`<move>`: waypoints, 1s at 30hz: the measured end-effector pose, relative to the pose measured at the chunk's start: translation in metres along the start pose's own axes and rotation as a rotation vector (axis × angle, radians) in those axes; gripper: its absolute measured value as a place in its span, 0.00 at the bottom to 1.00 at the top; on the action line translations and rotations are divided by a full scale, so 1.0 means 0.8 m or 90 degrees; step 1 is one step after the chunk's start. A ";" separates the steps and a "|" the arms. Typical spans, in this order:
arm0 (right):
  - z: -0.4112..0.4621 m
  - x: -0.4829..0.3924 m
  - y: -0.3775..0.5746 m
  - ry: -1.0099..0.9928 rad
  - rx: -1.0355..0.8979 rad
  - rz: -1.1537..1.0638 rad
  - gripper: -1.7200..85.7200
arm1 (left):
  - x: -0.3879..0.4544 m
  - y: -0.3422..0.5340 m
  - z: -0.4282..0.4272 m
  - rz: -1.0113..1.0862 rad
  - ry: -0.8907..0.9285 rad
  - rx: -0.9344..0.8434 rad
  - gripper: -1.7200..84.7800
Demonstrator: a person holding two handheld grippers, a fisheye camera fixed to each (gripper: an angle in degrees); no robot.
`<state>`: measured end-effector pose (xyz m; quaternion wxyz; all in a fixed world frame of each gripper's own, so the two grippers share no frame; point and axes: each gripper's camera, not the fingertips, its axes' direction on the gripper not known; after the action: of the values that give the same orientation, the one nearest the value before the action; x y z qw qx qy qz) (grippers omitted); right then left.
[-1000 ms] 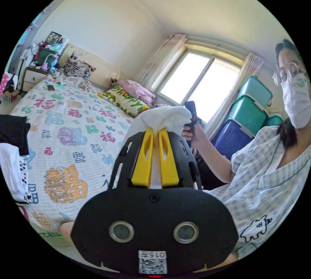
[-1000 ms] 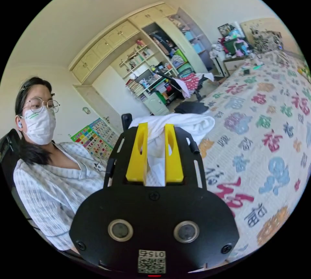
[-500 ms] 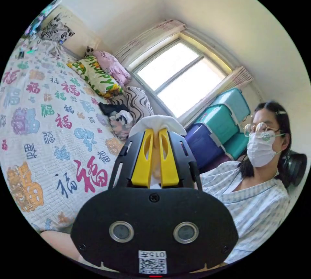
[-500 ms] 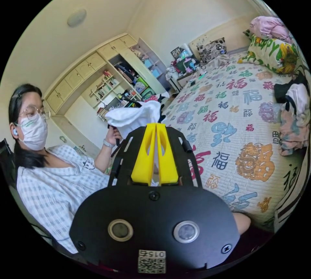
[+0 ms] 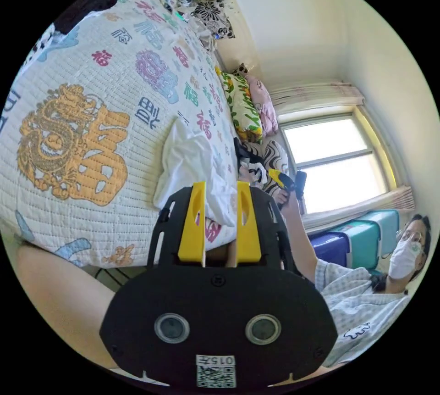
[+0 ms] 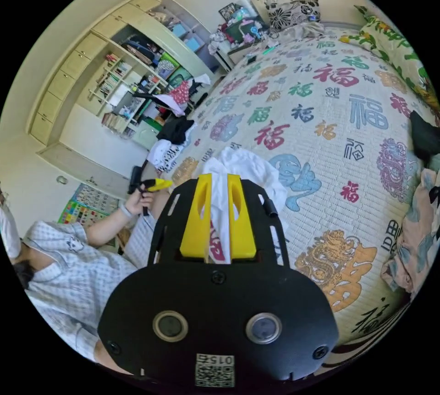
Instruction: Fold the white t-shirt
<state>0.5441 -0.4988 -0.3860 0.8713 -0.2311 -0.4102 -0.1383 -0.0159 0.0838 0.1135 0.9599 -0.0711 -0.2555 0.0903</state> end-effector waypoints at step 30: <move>0.134 -0.005 0.184 -0.056 -0.221 -0.024 0.11 | -0.006 0.078 0.070 0.078 -0.131 -0.208 0.01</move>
<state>0.5351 -0.3169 -0.3721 0.7966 -0.3765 -0.4223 -0.2128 -0.0565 0.1488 0.1479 0.8971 -0.2319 -0.3587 0.1128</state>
